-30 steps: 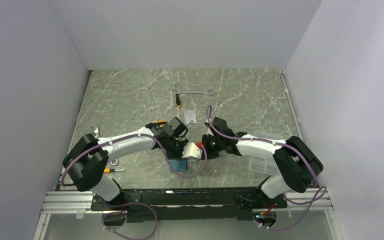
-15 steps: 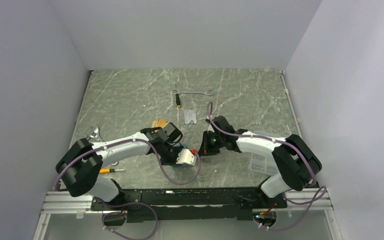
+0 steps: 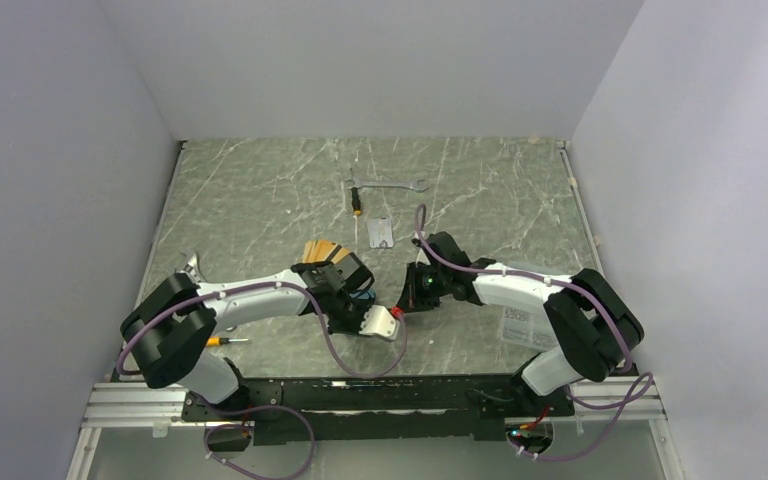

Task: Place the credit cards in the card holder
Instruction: Close the card holder at the center of the board.

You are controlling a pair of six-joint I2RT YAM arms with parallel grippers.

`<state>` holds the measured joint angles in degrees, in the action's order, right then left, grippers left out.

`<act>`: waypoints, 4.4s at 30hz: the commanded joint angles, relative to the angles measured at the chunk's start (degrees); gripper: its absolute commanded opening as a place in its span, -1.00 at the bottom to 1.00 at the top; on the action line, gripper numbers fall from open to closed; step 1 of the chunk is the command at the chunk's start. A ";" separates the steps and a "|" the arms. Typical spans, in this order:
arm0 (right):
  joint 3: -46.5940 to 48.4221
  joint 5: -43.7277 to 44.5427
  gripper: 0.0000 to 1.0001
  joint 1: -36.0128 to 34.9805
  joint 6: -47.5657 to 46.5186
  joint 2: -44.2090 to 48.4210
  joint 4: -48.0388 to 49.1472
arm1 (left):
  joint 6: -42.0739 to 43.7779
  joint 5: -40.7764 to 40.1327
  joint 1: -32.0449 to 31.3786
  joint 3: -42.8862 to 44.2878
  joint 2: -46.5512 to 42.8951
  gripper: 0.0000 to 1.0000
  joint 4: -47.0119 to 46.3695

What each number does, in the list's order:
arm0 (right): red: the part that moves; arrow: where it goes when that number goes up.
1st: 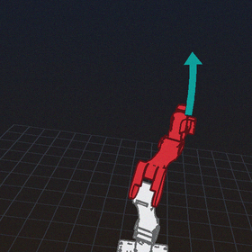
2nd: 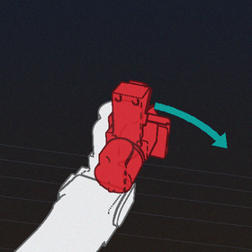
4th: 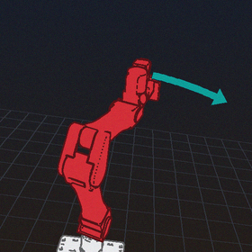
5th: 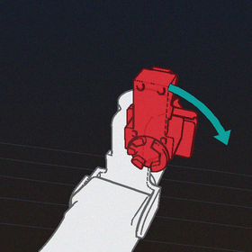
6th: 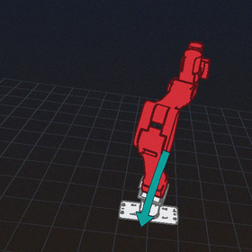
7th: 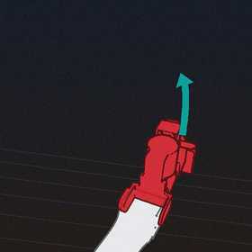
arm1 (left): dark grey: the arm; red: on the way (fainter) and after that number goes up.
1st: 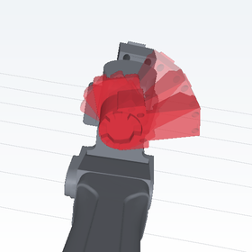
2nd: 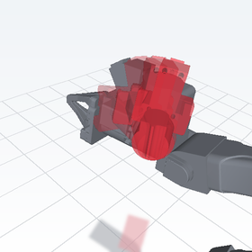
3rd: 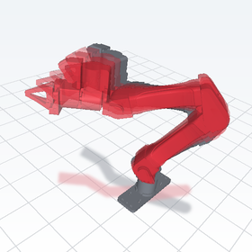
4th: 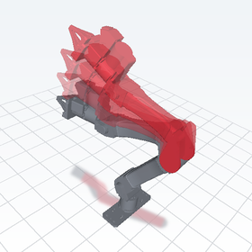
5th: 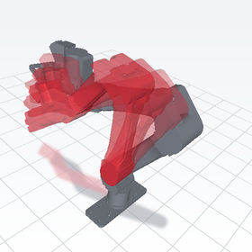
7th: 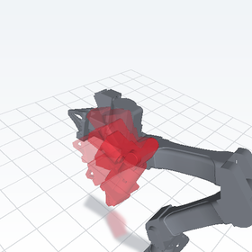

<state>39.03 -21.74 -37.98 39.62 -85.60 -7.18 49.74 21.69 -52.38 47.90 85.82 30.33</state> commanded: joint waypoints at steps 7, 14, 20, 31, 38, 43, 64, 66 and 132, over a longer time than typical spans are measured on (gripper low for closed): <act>3.16 -7.84 -1.00 0.60 0.38 -0.99 3.91 | 2.20 -2.95 -0.85 -2.51 0.44 -0.53 -1.13; 5.23 -9.74 -1.00 0.34 0.77 -3.28 5.05 | 3.49 -3.42 -0.81 -3.86 -0.81 -0.56 -0.83; 9.28 -10.24 -1.00 -1.15 0.25 -6.82 3.78 | 4.81 -3.04 -0.81 -4.92 -1.76 -0.58 -0.91; 15.19 -9.71 -1.00 -4.00 -1.60 -13.70 -0.38 | 5.87 -2.99 -0.80 -4.90 -1.86 -0.62 -0.41; 18.73 -10.36 -1.00 -5.32 -3.90 -17.73 -4.23 | 6.56 -3.00 -0.71 -5.29 -2.37 -0.65 -0.45; 19.01 -9.81 -1.00 -5.79 -4.33 -20.00 -5.27 | 6.66 -2.85 -0.10 -4.24 -3.12 -0.64 0.59; 21.30 -6.74 -1.00 -5.94 -6.58 -23.93 -12.05 | 8.14 -2.83 9.10 -4.13 -6.88 -0.55 -1.62; 21.76 -6.51 -1.00 -5.98 -6.66 -24.22 -12.97 | 8.03 -3.08 9.15 -4.61 -7.13 -0.54 -2.63; 25.90 0.89 -1.00 -11.43 -1.37 -31.80 -20.14 | 7.47 -0.14 8.21 -4.28 -10.83 -0.58 0.71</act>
<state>72.16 -27.07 -48.86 39.38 -114.15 -27.59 57.49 17.56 -45.12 42.33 78.78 27.75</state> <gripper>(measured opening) 0.007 0.209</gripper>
